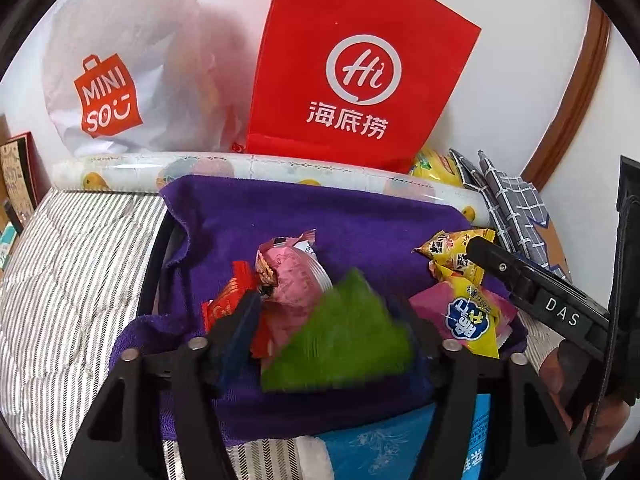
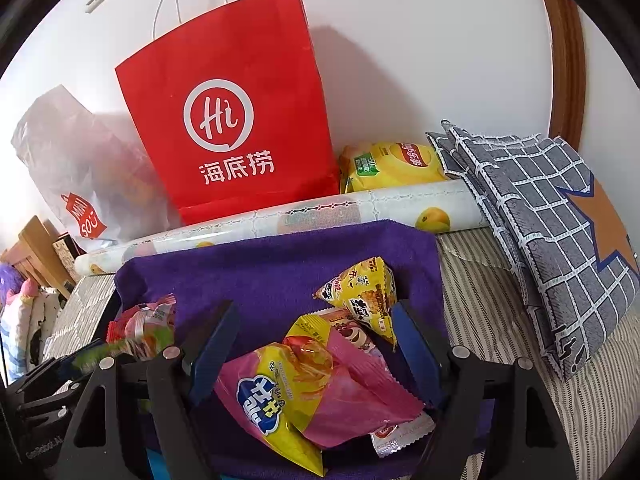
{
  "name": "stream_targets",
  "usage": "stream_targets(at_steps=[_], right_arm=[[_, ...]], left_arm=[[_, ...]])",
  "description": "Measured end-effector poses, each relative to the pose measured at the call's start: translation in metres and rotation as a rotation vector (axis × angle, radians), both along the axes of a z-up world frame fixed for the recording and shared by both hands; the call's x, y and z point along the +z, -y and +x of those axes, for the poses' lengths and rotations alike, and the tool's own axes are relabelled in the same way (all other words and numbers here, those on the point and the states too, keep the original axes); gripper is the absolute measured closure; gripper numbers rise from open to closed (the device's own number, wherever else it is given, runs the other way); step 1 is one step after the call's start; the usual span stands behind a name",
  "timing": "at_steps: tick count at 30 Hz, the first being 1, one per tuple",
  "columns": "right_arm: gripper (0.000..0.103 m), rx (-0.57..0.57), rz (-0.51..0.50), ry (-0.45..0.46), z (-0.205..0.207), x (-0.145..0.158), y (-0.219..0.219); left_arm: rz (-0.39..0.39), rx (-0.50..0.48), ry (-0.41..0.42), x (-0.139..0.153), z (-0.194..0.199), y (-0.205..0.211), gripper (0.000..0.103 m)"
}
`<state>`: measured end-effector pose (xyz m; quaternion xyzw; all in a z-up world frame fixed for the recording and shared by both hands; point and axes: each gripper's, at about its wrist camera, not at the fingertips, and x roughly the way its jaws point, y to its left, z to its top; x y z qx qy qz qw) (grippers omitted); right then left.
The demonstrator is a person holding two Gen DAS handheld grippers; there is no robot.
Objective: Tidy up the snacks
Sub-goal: 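Open the left tool to drop the green packet while the right tool releases the cracker bag onto the towel, then move both open tools back from the towel toward the remaining snacks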
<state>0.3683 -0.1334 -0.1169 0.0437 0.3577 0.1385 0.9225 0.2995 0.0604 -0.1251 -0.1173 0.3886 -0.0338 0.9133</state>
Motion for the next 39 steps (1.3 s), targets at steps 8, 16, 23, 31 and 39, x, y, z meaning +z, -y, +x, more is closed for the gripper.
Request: stream_targets(at_steps=[8,16,23,31,39], right_arm=[[0.026,-0.003,0.012,-0.001,-0.001,0.0,0.001],[0.026,-0.009,0.012,0.032,-0.006,0.008,0.003],[0.026,-0.016,0.036,0.046,-0.017,0.019,0.011],[0.026,-0.035,-0.012,0.026,-0.057,0.023,0.025],[0.026,-0.035,-0.056,-0.084,-0.103,-0.006,0.038]], left_arm=[[-0.028,-0.017,0.038,0.01,-0.005,-0.001,0.009],[-0.084,0.034,0.025,0.011,-0.005,-0.018,0.009],[-0.079,0.04,0.059,0.017,-0.009,-0.021,0.009],[-0.053,0.03,0.12,0.024,-0.015,-0.018,0.009],[-0.087,0.008,0.122,0.031,-0.016,-0.021,0.009]])
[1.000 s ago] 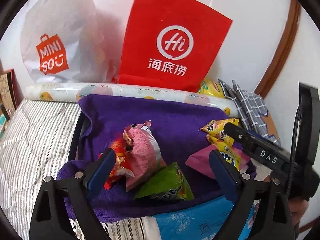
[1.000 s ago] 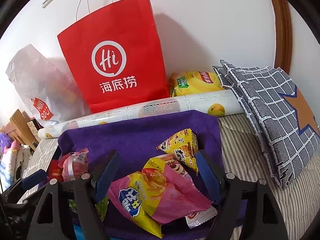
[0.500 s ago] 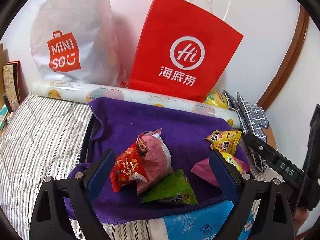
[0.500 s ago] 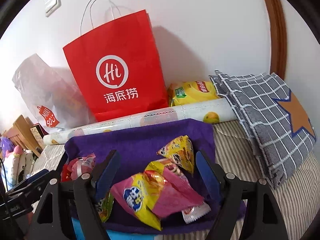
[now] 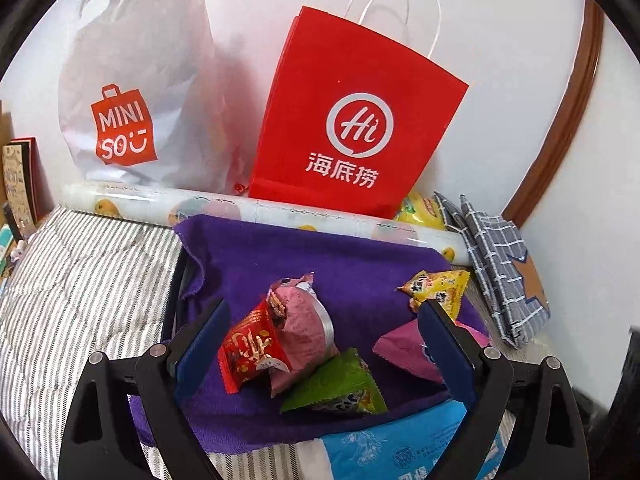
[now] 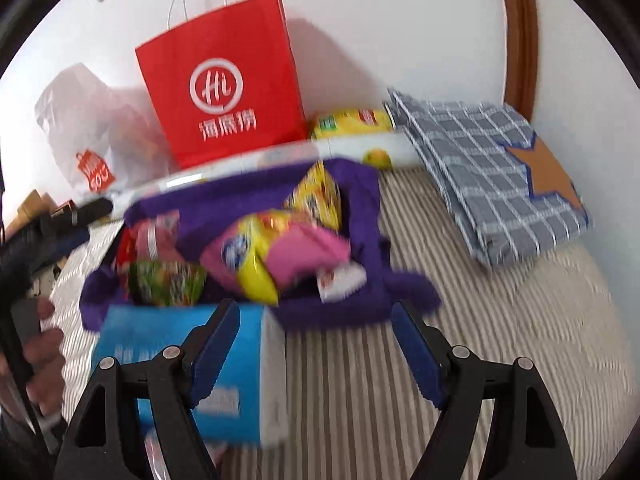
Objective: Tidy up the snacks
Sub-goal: 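Move both open tools back from the towel toward the remaining snacks, then grasp the pink wrapped cake with the right tool while the left tool grasps the blue packet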
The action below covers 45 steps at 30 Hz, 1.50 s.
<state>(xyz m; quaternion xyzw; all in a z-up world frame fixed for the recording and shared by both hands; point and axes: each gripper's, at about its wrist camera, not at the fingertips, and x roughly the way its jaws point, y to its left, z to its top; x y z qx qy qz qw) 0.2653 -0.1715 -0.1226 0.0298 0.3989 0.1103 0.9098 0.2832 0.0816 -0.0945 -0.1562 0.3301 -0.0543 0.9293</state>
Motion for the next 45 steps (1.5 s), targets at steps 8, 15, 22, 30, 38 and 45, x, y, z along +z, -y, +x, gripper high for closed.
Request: stream_targets(at_steps=[8,15,22,30,38,45], right_arm=[[0.026,-0.019,0.022,-0.039,-0.022,-0.015,0.006],[0.026,-0.046,0.012,-0.044,-0.028,-0.015,0.011],[0.026,-0.08,0.009,-0.044,-0.033,-0.015,0.02],[0.026,-0.081,-0.02,-0.063,-0.044,-0.027,0.024],[0.026,-0.064,0.036,-0.068,-0.054,-0.032,0.033],[0.026,0.012,0.093,-0.082,-0.065,-0.033,0.023]], left_arm=[[-0.009,-0.04,-0.009,0.004,-0.002,0.004,0.009],[-0.049,-0.039,-0.031,0.003,-0.001,-0.001,0.009],[-0.07,-0.038,-0.04,0.003,0.0,-0.003,0.01],[-0.047,-0.07,-0.041,0.004,-0.002,0.008,0.01],[-0.015,-0.07,-0.062,-0.002,0.0,0.013,0.01],[-0.004,-0.073,-0.074,-0.002,-0.001,0.014,0.01]])
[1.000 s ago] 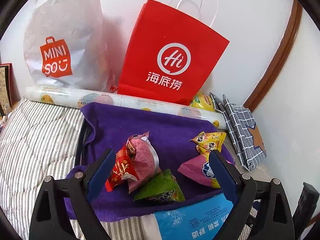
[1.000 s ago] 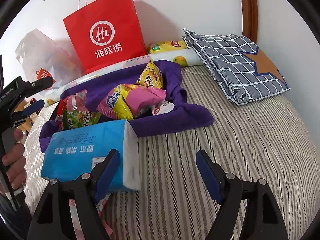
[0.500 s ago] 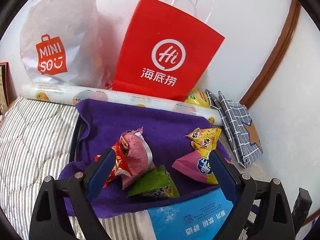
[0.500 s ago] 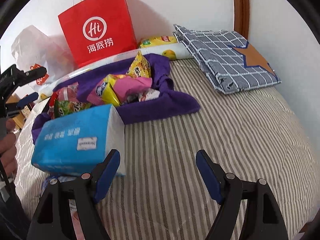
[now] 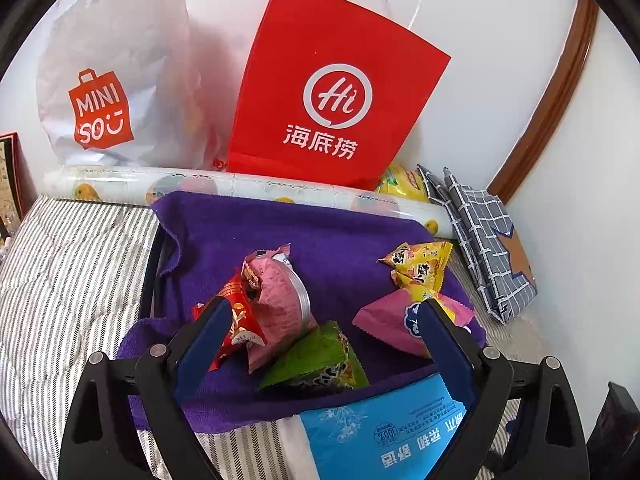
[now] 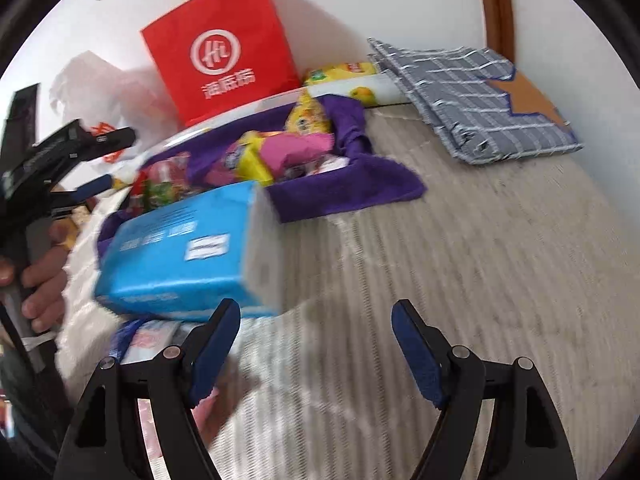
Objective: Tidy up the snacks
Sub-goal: 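Grasp the pink wrapped cake with the right tool while the left tool grasps the blue packet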
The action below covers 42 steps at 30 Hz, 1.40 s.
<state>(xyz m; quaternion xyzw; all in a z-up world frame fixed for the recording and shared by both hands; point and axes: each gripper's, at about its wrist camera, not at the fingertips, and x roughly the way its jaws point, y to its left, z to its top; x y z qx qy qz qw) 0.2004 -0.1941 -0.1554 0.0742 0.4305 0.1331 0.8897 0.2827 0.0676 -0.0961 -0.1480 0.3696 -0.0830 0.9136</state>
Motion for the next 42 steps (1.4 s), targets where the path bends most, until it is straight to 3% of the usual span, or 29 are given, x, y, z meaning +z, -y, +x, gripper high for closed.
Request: stream_targets(at_steps=[7,12,15,17,18,19,20,27,34,37,39,41,42], right_arm=[[0.026,0.092,0.059,-0.025,-0.033,0.002,-0.031],[0.024,0.127,0.048,-0.085,-0.045,-0.018,-0.061],[0.025,0.098,0.001,-0.05,-0.048,-0.02,-0.073],[0.034,0.086,-0.046,-0.027,-0.05,-0.021,-0.081],[0.055,0.085,-0.067,-0.02,-0.051,-0.021,-0.084],[0.062,0.074,-0.117,-0.003,-0.052,-0.022,-0.087],[0.062,0.073,-0.147,0.01,-0.053,-0.022,-0.088],[0.064,0.025,-0.216,0.035,-0.059,-0.019,-0.059],[0.064,-0.064,-0.181,0.01,-0.064,-0.022,-0.011],[0.063,-0.061,-0.143,-0.008,-0.062,-0.025,-0.002],[0.063,-0.053,-0.14,-0.007,-0.06,-0.025,-0.002],[0.063,-0.04,-0.149,0.002,-0.058,-0.025,-0.005],[0.064,-0.033,-0.15,0.006,-0.057,-0.026,-0.007]], left_arm=[[0.049,-0.013,-0.011,-0.004,-0.017,0.005,0.011],[0.024,-0.007,-0.038,-0.009,-0.049,-0.011,0.013],[0.041,-0.02,-0.071,-0.013,-0.067,-0.018,0.013],[0.048,-0.02,-0.08,-0.014,-0.079,-0.023,0.013],[0.052,-0.021,-0.088,-0.015,-0.085,-0.025,0.013],[0.056,-0.025,-0.097,-0.016,-0.09,-0.026,0.013],[0.059,-0.038,-0.107,-0.017,-0.095,-0.026,0.013],[0.119,-0.146,-0.156,-0.035,-0.121,0.001,0.013],[0.047,-0.159,-0.254,-0.062,-0.124,0.004,0.02],[0.066,-0.185,-0.273,-0.07,-0.125,0.01,0.023],[0.131,-0.187,-0.238,-0.07,-0.129,0.019,0.038],[0.131,-0.206,-0.223,-0.07,-0.13,0.024,0.06],[0.115,-0.208,-0.233,-0.07,-0.129,0.024,0.059]])
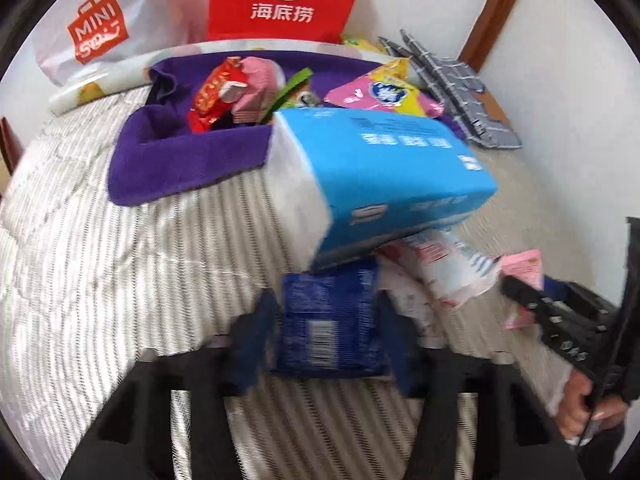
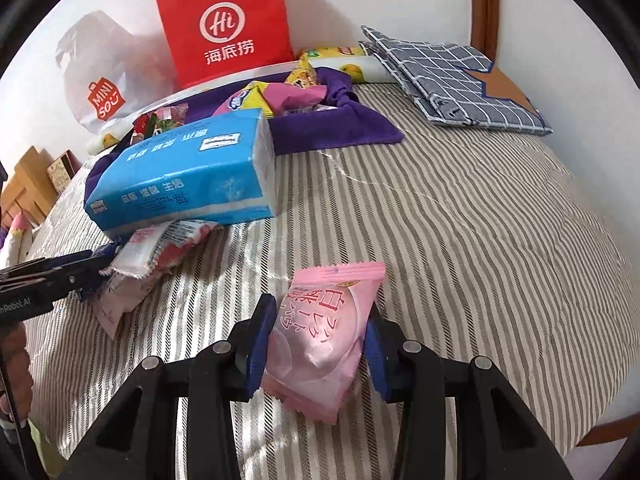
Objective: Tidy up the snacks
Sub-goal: 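Grasp the pink wrapped cake with the right tool while the left tool grasps the blue packet, then carry the pink cake and blue packet over the purple towel with both tools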
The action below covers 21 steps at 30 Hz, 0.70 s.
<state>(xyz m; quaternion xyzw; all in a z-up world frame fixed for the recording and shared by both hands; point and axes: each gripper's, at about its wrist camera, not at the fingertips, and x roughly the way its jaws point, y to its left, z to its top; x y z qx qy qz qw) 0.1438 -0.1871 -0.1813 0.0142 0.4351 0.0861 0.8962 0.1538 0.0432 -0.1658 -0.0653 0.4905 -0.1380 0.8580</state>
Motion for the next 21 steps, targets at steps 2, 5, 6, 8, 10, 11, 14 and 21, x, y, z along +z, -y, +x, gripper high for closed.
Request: stream_targets(at_steps=[2,5,6,8,10,11,14,21], right_arm=[[0.064,0.028,-0.006,0.011,0.003,0.001,-0.006],[0.064,0.07,-0.027,0.041,0.009,0.007,-0.012],[0.064,0.083,-0.037,0.051,0.012,0.009,-0.013],[0.064,0.1,-0.052,0.056,0.021,0.009,-0.014],[0.063,0.103,-0.055,0.044,0.029,0.004,-0.014],[0.062,0.106,-0.049,0.034,0.034,0.001,-0.014],[0.062,0.103,-0.032,0.042,0.036,-0.004,-0.011],[0.062,0.132,-0.082,0.076,0.034,-0.005,-0.012]], left_arm=[[0.002,0.02,-0.006,0.001,0.001,-0.003,0.063],[0.036,0.087,0.006,0.006,-0.003,-0.019,0.063],[0.063,0.116,0.011,0.007,-0.005,-0.026,0.062],[0.132,0.162,0.012,0.004,-0.003,-0.034,0.061],[0.169,0.182,0.021,0.0,-0.002,-0.039,0.059],[0.181,0.178,0.027,-0.002,-0.002,-0.038,0.057],[0.252,0.171,0.071,-0.007,-0.005,-0.029,0.054],[0.227,0.197,0.105,-0.009,0.001,-0.03,0.055]])
